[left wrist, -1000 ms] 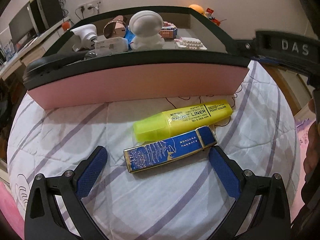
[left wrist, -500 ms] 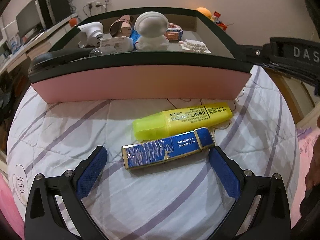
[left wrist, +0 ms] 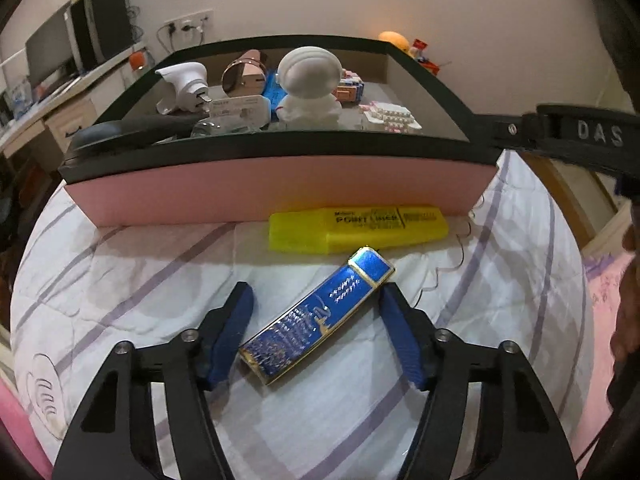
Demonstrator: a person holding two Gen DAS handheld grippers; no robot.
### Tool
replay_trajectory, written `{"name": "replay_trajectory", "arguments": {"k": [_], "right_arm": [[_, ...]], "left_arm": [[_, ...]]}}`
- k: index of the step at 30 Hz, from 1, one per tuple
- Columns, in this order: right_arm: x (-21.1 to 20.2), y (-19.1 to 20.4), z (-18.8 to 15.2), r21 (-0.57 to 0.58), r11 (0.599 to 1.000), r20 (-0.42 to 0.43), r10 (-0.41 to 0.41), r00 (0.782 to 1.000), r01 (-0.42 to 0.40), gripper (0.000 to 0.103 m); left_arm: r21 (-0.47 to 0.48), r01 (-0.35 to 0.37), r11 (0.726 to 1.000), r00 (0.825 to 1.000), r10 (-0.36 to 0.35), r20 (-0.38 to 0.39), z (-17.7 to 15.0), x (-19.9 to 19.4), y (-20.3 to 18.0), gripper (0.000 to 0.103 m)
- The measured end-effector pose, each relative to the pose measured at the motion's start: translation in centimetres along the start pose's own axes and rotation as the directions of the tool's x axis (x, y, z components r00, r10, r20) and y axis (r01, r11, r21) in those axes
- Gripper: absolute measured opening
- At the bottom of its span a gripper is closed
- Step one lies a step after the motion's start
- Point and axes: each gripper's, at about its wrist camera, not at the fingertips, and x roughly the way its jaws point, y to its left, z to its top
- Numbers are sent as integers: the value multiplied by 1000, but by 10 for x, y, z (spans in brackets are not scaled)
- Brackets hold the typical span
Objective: Organize rigid objects
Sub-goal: 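Close the left tool on the blue box and lift it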
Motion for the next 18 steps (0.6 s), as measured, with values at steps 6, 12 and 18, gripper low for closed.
{"name": "replay_trajectory", "arguments": {"k": [6, 12, 18], "right_arm": [[-1, 0, 0, 6, 1000, 1, -3, 1000, 3, 12], [-1, 0, 0, 17, 1000, 2, -10, 1000, 10, 12], [-1, 1, 0, 18, 1000, -2, -18, 1000, 18, 12]], "left_arm": [[11, 6, 1000, 1000, -6, -4, -6, -10, 18, 49], [30, -40, 999, 999, 40, 2, -11, -17, 36, 20], [11, -53, 999, 999, 53, 2, -16, -22, 61, 20]]}}
